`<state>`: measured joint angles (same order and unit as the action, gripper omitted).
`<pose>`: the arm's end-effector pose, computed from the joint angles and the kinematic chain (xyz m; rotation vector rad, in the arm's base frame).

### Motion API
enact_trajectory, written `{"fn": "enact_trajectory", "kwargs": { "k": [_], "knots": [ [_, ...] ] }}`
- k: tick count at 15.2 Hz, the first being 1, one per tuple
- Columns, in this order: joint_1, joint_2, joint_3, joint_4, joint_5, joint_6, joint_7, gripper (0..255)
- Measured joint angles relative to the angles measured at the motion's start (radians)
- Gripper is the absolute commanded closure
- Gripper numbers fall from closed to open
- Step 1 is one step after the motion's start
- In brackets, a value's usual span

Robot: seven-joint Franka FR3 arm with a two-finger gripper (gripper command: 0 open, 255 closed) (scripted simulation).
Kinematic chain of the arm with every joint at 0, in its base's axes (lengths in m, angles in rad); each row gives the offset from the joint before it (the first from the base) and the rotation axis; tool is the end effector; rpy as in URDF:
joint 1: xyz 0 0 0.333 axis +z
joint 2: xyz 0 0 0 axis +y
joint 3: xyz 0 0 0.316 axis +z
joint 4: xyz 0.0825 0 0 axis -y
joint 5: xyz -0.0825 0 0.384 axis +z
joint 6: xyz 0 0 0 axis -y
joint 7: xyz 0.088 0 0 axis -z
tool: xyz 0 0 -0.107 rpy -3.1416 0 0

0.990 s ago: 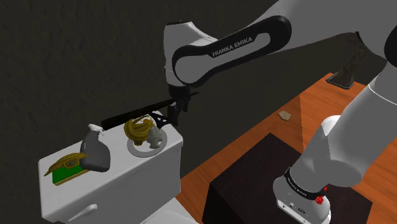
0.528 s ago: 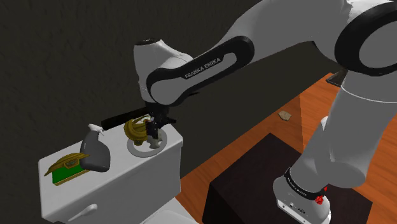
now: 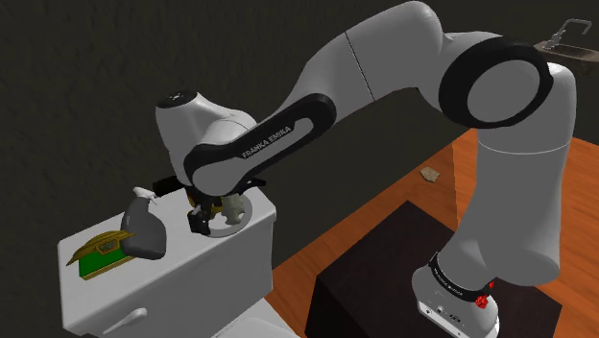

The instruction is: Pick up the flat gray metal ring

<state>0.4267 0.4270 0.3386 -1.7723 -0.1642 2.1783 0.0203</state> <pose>0.4864 0.4331 0.3322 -2.8825 -1.2356 -0.0085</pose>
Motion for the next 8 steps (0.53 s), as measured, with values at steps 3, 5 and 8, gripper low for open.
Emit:
{"fn": "enact_trajectory", "kwargs": {
  "k": [3,5,8],
  "knots": [
    [0.012,0.031,-0.004,0.005,-0.016,0.025,0.008,0],
    [0.014,0.041,-0.005,-0.001,-0.021,0.044,0.011,0],
    [0.022,0.059,-0.005,-0.001,-0.03,0.068,0.018,0]
  ]
}}
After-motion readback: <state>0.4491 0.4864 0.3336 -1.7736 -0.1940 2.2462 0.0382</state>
